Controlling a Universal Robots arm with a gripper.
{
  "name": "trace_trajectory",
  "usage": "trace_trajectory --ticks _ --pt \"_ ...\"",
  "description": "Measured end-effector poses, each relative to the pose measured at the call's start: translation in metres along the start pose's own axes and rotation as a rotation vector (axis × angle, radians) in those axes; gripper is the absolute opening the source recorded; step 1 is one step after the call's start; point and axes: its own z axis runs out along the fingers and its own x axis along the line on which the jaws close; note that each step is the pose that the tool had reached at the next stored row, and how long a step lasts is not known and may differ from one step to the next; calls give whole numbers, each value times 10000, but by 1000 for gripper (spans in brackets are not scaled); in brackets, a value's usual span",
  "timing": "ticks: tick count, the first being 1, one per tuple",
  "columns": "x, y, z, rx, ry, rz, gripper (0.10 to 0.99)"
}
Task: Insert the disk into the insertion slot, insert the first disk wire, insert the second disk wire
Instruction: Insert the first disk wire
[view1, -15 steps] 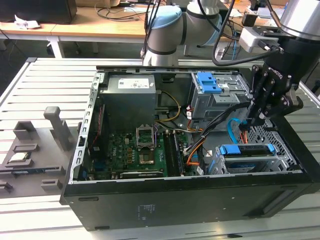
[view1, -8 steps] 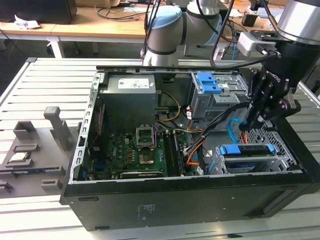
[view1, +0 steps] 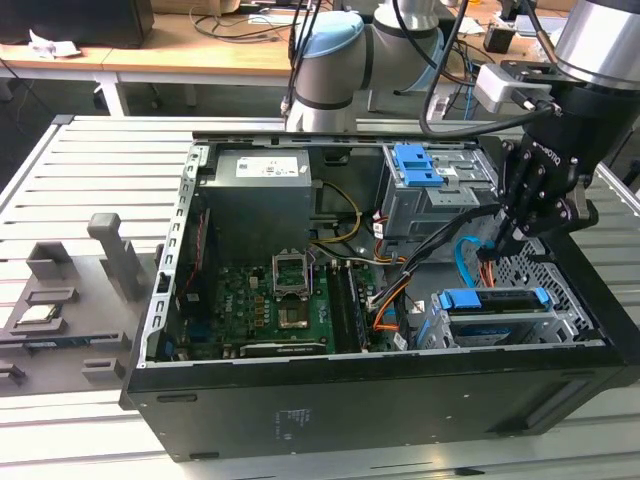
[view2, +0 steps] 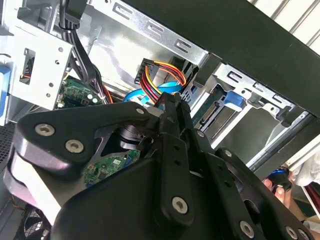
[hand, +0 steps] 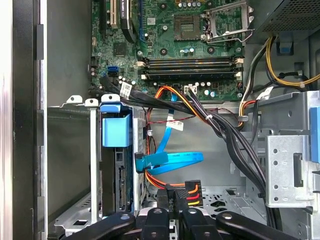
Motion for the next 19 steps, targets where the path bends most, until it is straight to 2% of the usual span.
trace_trajectory --ticks 6,15,19 --pt "11 -1 3 0 -3 0 169" --pt "168 -4 15 1 0 0 169" --pt "271 -6 24 0 0 0 169"
